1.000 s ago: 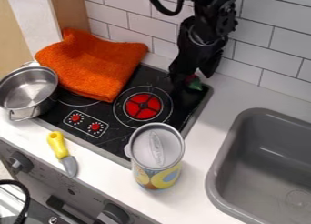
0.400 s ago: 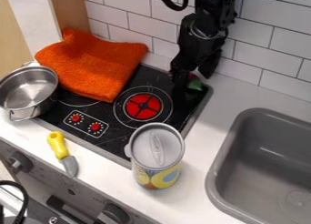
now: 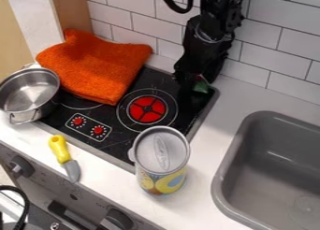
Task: Put the red pepper inside the pot
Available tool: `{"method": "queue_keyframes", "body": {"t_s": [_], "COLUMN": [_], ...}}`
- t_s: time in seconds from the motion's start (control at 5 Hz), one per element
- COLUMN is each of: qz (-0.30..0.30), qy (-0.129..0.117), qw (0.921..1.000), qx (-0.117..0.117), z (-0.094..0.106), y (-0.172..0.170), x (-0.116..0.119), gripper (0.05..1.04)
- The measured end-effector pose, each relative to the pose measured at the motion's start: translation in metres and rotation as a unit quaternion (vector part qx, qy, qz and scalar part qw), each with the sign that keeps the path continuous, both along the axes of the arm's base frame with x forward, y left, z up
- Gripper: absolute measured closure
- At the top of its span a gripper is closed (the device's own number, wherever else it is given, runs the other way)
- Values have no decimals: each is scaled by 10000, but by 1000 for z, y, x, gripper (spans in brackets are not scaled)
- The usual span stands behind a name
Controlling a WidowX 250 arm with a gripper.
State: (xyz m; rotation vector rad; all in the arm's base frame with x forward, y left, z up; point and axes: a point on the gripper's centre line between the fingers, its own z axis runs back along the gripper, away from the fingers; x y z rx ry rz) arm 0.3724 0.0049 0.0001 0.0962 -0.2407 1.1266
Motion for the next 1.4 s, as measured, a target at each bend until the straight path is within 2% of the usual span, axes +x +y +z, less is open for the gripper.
{"method": "queue_keyframes", "body": {"t_s": [0.2, 0.4, 0.6, 0.8, 1.2, 1.4], "qz": [-102, -180, -438, -535, -694, -698], "qy": [-6, 2, -163, -301, -129, -285], "qw": [9999, 9998, 9989, 9979, 9962, 9957], "qx": [-31, -27, -11, -185, -503, -546], "z": [-1, 0, 3, 10, 19, 32], "y": [3, 4, 3, 9, 22, 27], "x": [-2, -1, -4, -17, -36, -35], "gripper": [574, 586, 586, 586, 586, 586]}}
